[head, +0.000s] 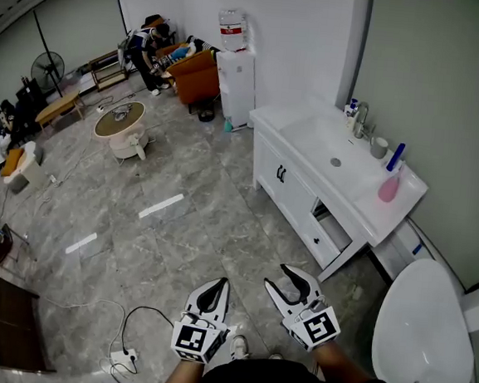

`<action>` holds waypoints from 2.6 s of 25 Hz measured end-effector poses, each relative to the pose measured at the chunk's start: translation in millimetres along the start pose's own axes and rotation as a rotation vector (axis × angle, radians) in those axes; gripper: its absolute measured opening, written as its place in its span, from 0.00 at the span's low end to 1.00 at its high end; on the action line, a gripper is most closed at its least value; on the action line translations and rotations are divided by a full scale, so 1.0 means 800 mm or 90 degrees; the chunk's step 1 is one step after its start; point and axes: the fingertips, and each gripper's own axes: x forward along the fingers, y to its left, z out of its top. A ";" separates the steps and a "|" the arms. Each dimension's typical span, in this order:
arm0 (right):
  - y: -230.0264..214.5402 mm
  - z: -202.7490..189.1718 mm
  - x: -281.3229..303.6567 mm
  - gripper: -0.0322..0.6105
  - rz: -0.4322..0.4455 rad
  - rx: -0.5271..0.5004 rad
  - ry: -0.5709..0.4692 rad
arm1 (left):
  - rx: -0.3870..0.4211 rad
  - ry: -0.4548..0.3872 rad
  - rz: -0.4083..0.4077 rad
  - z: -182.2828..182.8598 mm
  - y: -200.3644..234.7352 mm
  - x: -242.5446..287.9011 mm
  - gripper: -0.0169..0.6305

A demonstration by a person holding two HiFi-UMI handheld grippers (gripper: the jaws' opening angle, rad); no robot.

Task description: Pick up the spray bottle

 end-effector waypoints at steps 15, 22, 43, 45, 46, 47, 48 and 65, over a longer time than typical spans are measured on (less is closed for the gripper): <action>-0.032 0.008 0.042 0.96 -0.115 -0.017 -0.044 | -0.004 0.007 -0.036 -0.003 0.044 0.031 0.02; -0.036 -0.004 0.062 0.96 -0.140 -0.006 -0.028 | 0.004 0.006 -0.071 -0.003 0.062 0.042 0.02; -0.227 -0.042 0.125 0.96 -0.195 -0.005 -0.003 | 0.008 0.022 -0.121 -0.002 0.076 0.253 0.02; -0.252 -0.046 0.129 0.96 -0.195 -0.003 0.000 | 0.009 0.022 -0.122 0.001 0.074 0.279 0.02; -0.263 -0.046 0.132 0.96 -0.195 -0.003 0.000 | 0.009 0.023 -0.124 0.002 0.072 0.291 0.02; -0.275 -0.046 0.134 0.96 -0.196 -0.003 -0.002 | 0.010 0.025 -0.127 0.003 0.070 0.304 0.02; -0.286 -0.047 0.136 0.96 -0.197 -0.003 -0.002 | 0.011 0.026 -0.130 0.004 0.068 0.315 0.02; -0.443 -0.070 0.133 0.96 -0.257 0.008 0.004 | 0.027 0.045 -0.187 0.003 0.025 0.465 0.02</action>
